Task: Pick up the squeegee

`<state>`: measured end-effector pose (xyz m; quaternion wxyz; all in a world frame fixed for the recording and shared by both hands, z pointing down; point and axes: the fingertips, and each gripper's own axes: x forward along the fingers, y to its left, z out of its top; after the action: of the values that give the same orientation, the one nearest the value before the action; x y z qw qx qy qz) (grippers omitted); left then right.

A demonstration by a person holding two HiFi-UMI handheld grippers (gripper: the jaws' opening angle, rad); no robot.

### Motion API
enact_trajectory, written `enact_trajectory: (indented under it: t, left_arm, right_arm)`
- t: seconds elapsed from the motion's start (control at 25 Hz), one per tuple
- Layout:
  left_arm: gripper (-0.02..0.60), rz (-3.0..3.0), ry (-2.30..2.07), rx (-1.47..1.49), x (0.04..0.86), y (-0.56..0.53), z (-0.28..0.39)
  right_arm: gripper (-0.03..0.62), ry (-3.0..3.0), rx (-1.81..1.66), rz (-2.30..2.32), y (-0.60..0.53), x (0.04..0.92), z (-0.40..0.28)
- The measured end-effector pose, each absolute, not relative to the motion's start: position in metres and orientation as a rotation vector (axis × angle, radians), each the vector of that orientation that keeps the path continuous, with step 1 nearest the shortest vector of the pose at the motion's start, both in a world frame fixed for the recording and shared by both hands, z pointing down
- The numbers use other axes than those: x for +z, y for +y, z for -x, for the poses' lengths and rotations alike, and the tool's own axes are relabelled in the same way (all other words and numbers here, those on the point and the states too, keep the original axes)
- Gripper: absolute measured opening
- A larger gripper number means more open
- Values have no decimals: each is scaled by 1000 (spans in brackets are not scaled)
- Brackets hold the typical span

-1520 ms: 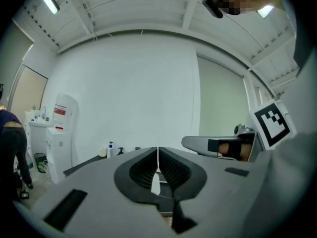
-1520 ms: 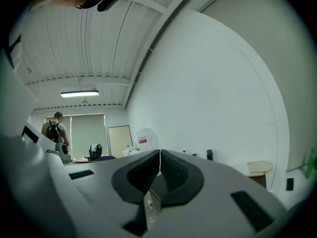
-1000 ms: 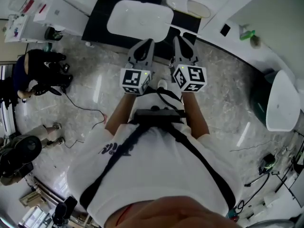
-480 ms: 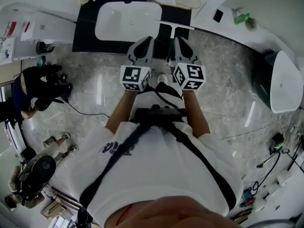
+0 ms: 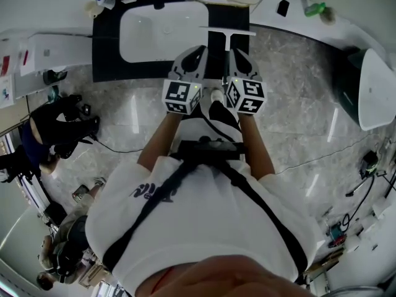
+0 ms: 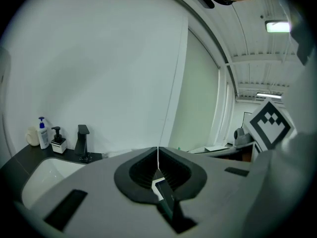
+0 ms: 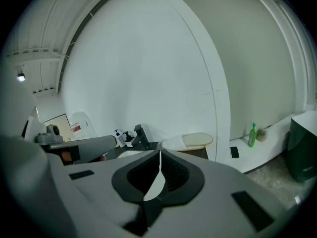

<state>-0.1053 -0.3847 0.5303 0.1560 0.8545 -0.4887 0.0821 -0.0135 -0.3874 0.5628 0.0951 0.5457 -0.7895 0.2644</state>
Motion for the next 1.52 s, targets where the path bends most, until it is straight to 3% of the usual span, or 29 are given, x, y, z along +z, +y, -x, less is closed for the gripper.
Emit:
enact_trajectory:
  t: [0.72,0.8,1.32,1.52]
  left_arm:
    - [15,-2374,-1176,385,635,-438,105]
    - [15,-2367,-1167,393,646,-445,107]
    - [15,-2311,-1126,412,697,-465,113]
    - [15,-2305,-1113,416,703,-466,112]
  right_arm:
    - [12,-1917,1010,-1514,-423,721,7]
    - [51,-1887,1034,-1509,-425,736,7]
    - [147,-1791,1045,-1472,-434,790,12]
    - [147,-1760,1026,-1494,-438,797,10]
